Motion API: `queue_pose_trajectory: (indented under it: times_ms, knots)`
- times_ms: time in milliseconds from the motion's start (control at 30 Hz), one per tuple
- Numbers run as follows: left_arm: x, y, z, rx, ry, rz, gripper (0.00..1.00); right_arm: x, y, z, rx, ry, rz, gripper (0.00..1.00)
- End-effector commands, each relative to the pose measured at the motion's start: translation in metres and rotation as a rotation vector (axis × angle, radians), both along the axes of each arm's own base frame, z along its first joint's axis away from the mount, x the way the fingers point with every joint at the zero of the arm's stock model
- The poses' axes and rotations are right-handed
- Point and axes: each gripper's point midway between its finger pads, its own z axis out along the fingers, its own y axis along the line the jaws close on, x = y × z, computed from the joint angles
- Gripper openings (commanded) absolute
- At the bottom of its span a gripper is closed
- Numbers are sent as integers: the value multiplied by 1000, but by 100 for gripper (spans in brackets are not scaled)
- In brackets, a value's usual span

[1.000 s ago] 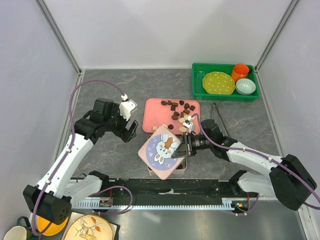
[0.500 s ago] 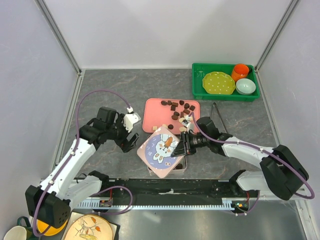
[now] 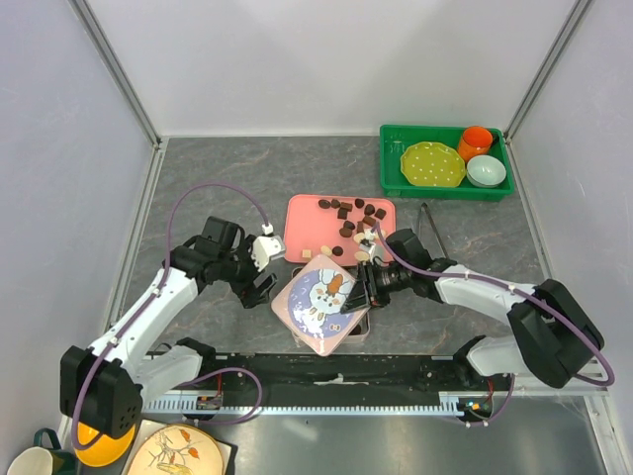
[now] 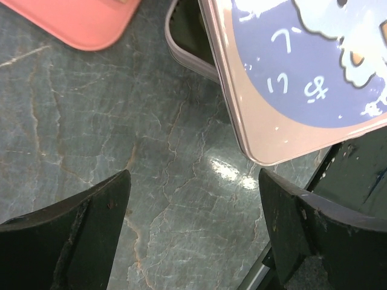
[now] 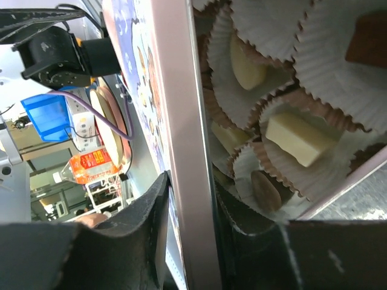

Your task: Pack the chocolate

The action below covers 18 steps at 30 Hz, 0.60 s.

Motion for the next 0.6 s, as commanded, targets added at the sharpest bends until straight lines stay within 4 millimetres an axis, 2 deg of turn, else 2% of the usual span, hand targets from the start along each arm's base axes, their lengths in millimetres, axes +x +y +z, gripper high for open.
queue_pose_trajectory:
  times_ms: [0,233,400,567]
  knots:
    - [0,-2,-5,19,-60,-109,93,7,-14,-25,-120,-23,-23,37]
    - [-8,-5,-4,9,-66,-156,92,11,-15,-29,-150,-8,-29,42]
    - [-16,-6,-12,13,-46,-182,92,19,-19,-29,-165,-12,-43,48]
    - [-18,-8,-19,24,-31,-190,92,29,-19,-23,-162,-18,-68,48]
